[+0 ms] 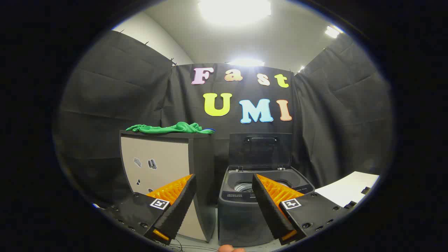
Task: Put the clothes into the washing machine and then close the washing machine lid.
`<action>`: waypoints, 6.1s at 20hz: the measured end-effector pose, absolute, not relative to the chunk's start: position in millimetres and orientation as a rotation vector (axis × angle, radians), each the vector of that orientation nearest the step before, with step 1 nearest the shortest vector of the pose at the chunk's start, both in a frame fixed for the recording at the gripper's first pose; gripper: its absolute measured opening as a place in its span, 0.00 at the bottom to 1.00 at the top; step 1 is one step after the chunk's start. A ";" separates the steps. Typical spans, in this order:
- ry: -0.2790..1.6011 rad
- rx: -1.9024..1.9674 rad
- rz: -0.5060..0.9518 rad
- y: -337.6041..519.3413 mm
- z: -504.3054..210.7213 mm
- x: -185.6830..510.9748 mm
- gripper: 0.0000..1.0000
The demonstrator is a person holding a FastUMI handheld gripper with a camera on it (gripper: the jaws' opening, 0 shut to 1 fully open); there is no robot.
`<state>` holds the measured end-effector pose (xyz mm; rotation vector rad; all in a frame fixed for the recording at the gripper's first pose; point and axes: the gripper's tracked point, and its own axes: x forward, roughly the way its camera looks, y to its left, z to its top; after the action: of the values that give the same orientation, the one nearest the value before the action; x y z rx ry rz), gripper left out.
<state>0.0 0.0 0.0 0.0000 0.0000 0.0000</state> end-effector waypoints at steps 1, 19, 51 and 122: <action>0.002 0.001 -0.002 -0.9 -0.5 0.9 1.00; 0.025 0.012 -0.007 -5.1 -8.8 2.9 1.00; 0.335 0.107 0.346 224.5 181.7 192.2 0.98; 0.244 0.128 0.243 131.7 369.7 284.6 0.01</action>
<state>284.6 131.7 369.7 0.1283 0.2443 0.2426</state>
